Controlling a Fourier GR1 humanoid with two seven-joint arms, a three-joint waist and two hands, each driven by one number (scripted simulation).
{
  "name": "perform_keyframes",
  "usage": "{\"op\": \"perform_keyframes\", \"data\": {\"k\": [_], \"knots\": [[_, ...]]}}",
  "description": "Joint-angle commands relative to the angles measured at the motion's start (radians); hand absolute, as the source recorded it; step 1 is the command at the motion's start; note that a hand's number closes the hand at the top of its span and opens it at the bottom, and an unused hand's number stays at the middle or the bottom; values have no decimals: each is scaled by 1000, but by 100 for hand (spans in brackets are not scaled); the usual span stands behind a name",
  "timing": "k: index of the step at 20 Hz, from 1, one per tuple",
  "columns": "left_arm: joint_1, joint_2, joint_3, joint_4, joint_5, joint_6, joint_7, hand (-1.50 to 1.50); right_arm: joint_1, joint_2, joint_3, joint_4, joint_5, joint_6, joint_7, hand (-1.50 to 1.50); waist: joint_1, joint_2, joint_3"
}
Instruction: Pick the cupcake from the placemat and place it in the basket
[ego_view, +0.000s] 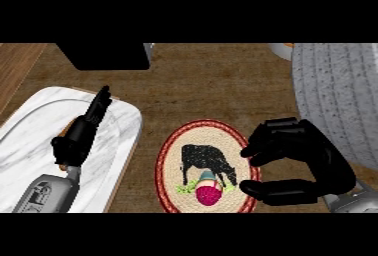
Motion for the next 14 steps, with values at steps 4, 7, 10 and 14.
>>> {"op": "perform_keyframes", "data": {"k": [4,7,10,14], "knots": [[-10,33,2,-39,9,-36,18,0,99,123,151,-62,428,-346,-202,-150,-39,11,1],[30,52,21,-39,17,-36,13,0,215,164,139,-71,554,-530,-206,-150,-82,3,0],[45,79,57,-42,34,-40,4,0,342,196,125,-115,671,-699,-227,-150,-122,1,-2],[67,98,74,-59,38,-34,24,0,540,204,93,-142,850,-832,-188,-150,-164,-1,-6]]}}
